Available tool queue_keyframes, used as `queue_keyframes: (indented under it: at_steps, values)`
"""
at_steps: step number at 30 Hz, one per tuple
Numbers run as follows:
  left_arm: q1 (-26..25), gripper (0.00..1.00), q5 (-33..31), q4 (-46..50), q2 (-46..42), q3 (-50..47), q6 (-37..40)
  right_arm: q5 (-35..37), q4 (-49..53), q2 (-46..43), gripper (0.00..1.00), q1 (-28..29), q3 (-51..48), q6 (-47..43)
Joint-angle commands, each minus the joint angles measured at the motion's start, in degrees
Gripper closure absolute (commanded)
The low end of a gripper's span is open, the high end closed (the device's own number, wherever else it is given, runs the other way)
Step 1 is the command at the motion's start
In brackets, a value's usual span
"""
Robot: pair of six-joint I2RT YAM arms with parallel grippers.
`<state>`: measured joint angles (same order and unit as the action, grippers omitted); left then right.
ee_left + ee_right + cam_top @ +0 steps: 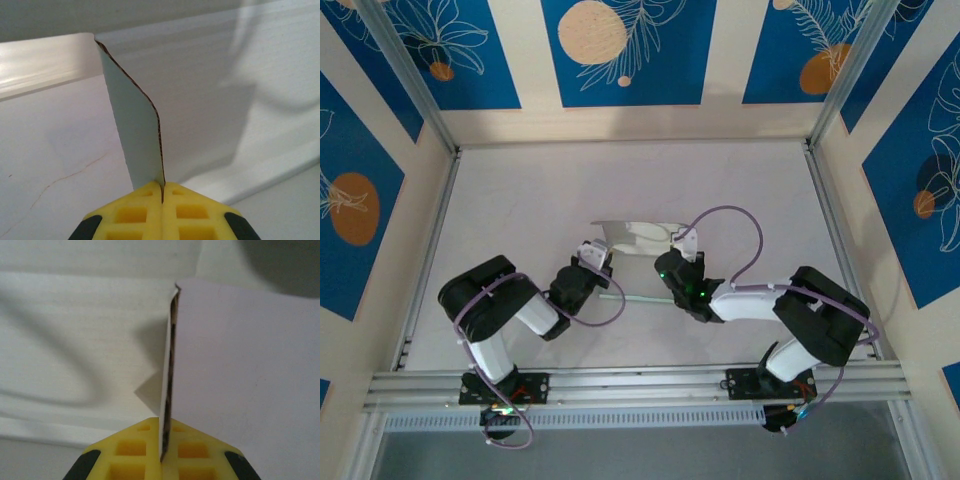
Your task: Fold the paper box
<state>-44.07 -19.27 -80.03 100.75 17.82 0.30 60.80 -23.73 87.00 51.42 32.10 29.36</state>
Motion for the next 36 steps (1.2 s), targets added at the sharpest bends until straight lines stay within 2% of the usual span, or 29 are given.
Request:
queue_keyframes:
  at_steps: [1, 5, 8, 10, 15, 20, 27, 28, 33, 36]
  values:
    - [-2.6, 1.0, 5.11, -0.54, 0.85, -0.08, -1.17, -2.81, 4.76, 2.0, 1.0, 2.64, 3.07, 6.89]
    - [-2.84, 1.0, 5.14, -0.49, -0.06, 0.36, -1.17, -0.67, 13.22, 2.46, 1.0, 2.76, 8.46, 11.48]
    - [-3.19, 1.0, 5.12, -0.56, -0.36, 0.55, -1.69, 0.58, 21.33, 2.91, 1.0, 2.61, 12.16, 18.88]
    - [-3.65, 1.0, 5.2, -0.56, -0.29, 0.64, -1.52, 0.54, 23.12, 3.34, 1.0, 2.72, 13.37, 20.91]
    - [-4.09, 1.0, 5.32, -0.57, 0.73, 0.24, -1.37, 0.86, 19.85, 3.97, 1.0, 3.41, 9.96, 21.63]
    - [-4.27, 1.0, 5.25, -0.56, 1.54, -0.5, -1.08, -0.45, 11.24, 3.96, 1.0, 4.26, 2.82, 20.82]
    - [-4.6, 1.0, 4.0, -0.65, 1.57, -1.82, -0.48, -0.23, 7.22, 3.18, 1.0, 5.48, -1.1, 19.2]
    - [-4.62, 1.0, 3.72, -0.64, 1.64, -2.0, -0.3, -0.46, 6.34, 2.73, 0.98, 5.44, -1.5, 18.35]
    - [-4.61, 1.0, 3.52, -0.63, 2.38, -2.18, 1.26, -1.37, 4.93, 0.4, 0.7, 5.46, -2.22, 15.94]
    - [-4.62, 1.0, 3.71, -0.65, 2.77, -2.09, 3.14, -3.0, 2.91, -0.71, 0.59, 5.59, -2.71, 13.67]
